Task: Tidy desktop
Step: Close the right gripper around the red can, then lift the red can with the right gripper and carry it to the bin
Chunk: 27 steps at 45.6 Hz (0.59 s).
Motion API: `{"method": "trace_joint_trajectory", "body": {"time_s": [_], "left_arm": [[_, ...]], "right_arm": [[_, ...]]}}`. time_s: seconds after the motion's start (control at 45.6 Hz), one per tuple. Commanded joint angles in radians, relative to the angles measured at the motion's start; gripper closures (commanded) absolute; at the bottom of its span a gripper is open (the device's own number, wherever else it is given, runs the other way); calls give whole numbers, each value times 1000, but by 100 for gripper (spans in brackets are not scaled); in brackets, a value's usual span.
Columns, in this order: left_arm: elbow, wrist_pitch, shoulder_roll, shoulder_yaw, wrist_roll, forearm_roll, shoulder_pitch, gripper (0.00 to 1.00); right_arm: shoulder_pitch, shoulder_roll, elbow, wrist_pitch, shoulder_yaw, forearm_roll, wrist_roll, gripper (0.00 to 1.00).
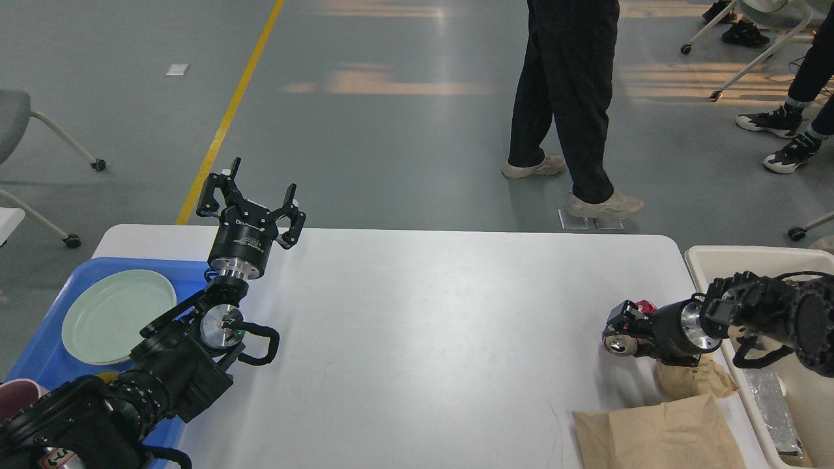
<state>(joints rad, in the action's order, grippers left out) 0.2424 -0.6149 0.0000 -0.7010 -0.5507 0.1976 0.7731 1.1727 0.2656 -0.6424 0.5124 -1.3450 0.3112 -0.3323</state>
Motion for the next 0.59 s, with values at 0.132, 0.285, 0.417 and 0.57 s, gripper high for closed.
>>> {"method": "trace_joint_trajectory", "body": {"time_s": [0.132,0.285,0.417,0.57], "left_arm": [[0,0,0,0,0,0,0,4],[0,0,0,0,0,0,0,4],[0,1,0,0,0,0,0,4],[0,1,0,0,0,0,0,4]], "right_arm": [[82,18,-13,95,0,-9,-1,100],[194,37,-60,178,-26,-15,-1,100],[335,43,-95,326,-83,-87,-8,100],[478,63,-102,448,-86,-172,-13,100]]}}
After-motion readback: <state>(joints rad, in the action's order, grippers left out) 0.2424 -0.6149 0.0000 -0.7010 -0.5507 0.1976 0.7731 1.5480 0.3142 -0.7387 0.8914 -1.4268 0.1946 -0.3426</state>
